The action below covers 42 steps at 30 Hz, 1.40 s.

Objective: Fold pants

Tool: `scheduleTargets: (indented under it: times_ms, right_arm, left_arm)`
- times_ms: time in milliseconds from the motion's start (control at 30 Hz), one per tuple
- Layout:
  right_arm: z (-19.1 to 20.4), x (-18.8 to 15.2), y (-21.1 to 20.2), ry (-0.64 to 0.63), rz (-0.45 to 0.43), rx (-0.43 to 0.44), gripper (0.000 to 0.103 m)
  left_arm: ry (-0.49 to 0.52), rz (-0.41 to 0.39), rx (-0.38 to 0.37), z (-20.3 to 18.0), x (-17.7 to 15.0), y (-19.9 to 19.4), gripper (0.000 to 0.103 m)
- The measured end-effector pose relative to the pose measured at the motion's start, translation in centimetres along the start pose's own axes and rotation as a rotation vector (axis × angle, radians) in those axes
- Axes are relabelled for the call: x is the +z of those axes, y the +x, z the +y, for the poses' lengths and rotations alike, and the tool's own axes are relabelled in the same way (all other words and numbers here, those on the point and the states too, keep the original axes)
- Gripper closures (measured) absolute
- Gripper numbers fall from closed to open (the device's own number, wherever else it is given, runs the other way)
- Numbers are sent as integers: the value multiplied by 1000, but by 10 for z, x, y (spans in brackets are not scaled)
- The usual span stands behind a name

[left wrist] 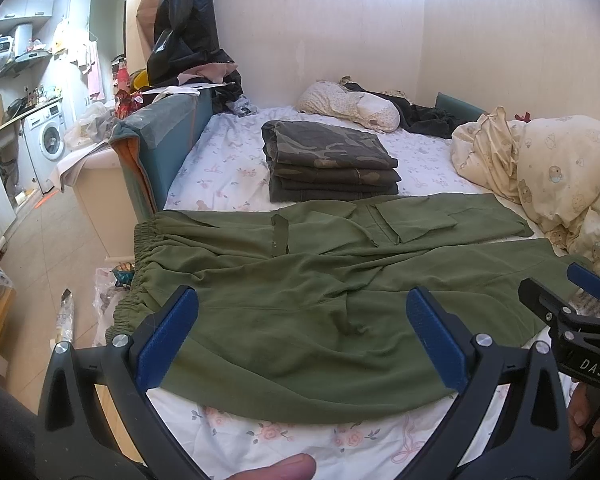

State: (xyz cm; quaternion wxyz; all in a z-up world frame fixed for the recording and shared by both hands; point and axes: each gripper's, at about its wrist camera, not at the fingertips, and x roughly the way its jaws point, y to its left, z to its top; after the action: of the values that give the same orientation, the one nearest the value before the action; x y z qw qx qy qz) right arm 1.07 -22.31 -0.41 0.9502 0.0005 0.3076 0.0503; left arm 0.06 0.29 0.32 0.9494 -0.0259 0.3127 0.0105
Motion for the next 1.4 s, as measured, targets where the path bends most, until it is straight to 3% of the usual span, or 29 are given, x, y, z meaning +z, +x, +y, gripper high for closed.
scheduleTargets:
  times_ms: [1400]
  right_arm:
    - [6, 1, -1, -2, -1, 0, 0]
  left_arm:
    - [2, -14, 3, -2, 2, -3, 1]
